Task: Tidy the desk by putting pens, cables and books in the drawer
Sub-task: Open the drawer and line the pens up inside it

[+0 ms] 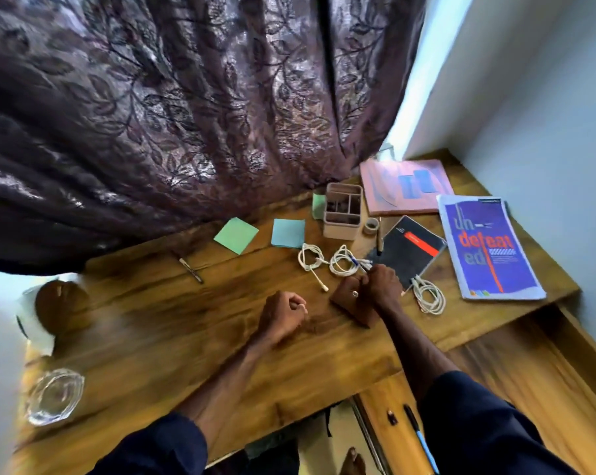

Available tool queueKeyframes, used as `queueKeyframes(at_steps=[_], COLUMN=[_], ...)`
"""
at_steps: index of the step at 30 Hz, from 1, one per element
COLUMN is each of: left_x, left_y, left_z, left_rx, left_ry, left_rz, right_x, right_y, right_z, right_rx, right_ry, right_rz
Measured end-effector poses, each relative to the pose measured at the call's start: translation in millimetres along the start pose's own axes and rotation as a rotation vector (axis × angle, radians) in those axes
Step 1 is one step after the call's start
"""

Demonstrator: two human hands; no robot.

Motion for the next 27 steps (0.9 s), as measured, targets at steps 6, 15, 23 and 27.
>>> queueKeyframes(at_steps=[6,15,23,27], left_x=[-16,-34,-82,-116], left_y=[-1,16,62,89], left_z=[-1,37,135,183], left_rx=[0.010,-0.002,-0.164,-0.257], left_ry=[-0.002,0.088,0.440,0.488], left_rz=[-0.027,0.039,0.090,0.002], right_x=[-10,23,13,7], right_y=[7,-1,-33,-46], right_z=[0,-2,27,45], right_rx=[0.057,-0.067,-0.241,-0.281], right_ry=[-0.034,-0.203,-0.074,0.014], right_rz=[0.019,0.159,0.279,0.300])
Point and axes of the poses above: each hand's wrist, its own x-axis away from the middle knuckle, its own y-axis out of the palm, z = x × y, the point moved 2 cm from there along -x, towards the middle knuckle, and after that the axes turned 7 degrees about y, right-handed, at the moved point
